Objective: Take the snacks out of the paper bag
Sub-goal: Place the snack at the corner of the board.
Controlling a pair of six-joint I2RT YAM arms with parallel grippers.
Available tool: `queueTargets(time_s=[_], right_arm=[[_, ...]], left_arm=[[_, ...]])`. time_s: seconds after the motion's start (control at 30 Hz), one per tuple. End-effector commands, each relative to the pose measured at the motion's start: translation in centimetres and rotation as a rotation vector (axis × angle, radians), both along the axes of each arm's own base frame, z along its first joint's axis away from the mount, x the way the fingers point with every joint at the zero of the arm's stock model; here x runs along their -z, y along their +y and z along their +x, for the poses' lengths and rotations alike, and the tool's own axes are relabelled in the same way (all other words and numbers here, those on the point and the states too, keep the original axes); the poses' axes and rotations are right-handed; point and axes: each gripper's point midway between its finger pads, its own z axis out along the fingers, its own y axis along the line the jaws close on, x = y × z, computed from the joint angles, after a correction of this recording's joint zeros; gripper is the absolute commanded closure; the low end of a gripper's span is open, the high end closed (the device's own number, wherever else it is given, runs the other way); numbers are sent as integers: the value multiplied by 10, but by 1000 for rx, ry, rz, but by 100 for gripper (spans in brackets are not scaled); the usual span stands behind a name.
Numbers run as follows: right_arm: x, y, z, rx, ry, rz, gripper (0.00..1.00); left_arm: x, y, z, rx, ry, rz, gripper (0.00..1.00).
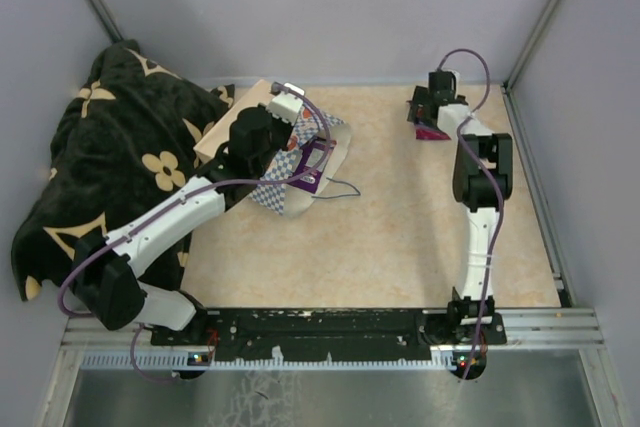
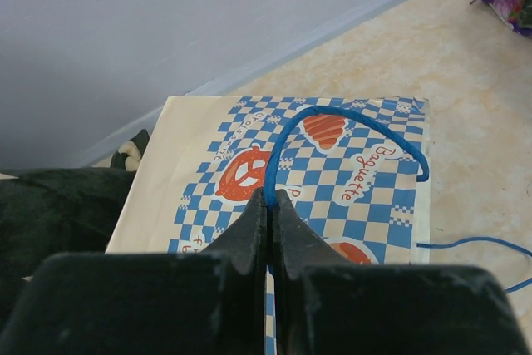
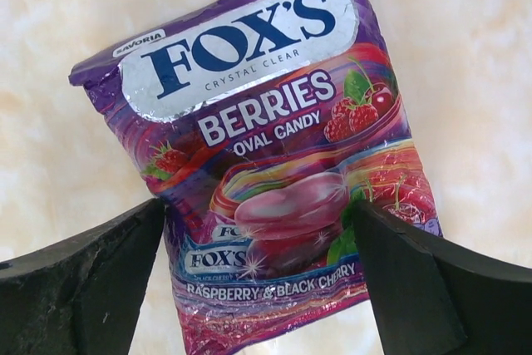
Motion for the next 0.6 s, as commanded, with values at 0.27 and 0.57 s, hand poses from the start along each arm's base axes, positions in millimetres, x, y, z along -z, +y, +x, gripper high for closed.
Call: queueTargets(time_s=[0.27,0.57], right_arm=[[-42,19,37,-80,-73,155,2],[-99,135,-76,-81,-349,596,1]], left_arm=[[-15,5,11,-35,-22,-15,100],[-22,-3,19,-21,-24,-26,100]])
